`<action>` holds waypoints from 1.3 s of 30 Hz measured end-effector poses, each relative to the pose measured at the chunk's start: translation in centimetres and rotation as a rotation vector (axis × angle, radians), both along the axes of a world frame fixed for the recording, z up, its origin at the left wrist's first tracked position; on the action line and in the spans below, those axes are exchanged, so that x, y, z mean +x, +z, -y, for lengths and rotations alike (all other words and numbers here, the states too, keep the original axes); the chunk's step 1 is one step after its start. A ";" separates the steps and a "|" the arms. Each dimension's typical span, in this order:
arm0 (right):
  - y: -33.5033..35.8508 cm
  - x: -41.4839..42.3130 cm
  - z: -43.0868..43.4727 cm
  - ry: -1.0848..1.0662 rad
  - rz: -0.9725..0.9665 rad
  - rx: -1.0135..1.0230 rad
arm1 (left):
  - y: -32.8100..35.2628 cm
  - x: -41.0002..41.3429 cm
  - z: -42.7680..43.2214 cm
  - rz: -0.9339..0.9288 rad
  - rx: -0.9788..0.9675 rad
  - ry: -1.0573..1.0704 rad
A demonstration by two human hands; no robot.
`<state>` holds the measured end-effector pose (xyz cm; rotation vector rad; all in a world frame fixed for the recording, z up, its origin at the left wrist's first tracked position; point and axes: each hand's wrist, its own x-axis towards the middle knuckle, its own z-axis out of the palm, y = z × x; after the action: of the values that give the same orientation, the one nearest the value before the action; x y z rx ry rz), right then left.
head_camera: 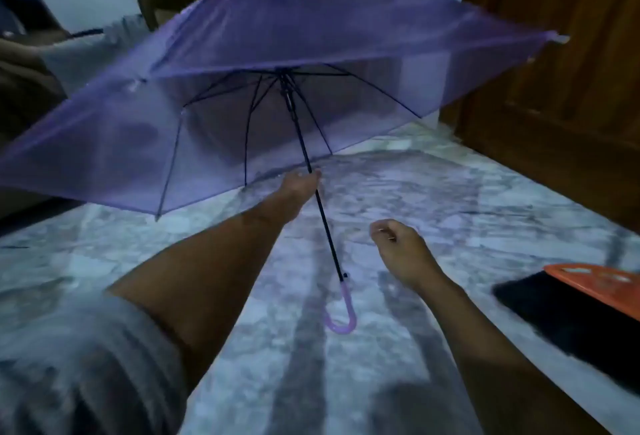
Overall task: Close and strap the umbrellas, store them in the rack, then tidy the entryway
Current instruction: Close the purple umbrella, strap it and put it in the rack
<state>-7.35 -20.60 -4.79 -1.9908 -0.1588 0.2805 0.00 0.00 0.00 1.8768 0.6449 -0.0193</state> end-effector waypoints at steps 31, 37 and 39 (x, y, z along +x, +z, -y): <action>10.2 -3.8 -6.3 -0.085 0.302 0.182 | 18.5 -0.3 -0.5 0.478 -0.399 -0.070; 11.6 -4.7 -6.3 -0.074 0.287 0.285 | 19.8 -0.5 -0.3 0.489 -0.500 -0.212; 12.0 -4.5 -6.3 -0.080 0.283 0.301 | 19.5 -0.7 0.1 0.488 -0.475 -0.252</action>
<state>-11.87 -14.27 7.24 -1.7240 -0.2838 -0.0762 -0.66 -0.13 19.50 1.4128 0.0532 0.1108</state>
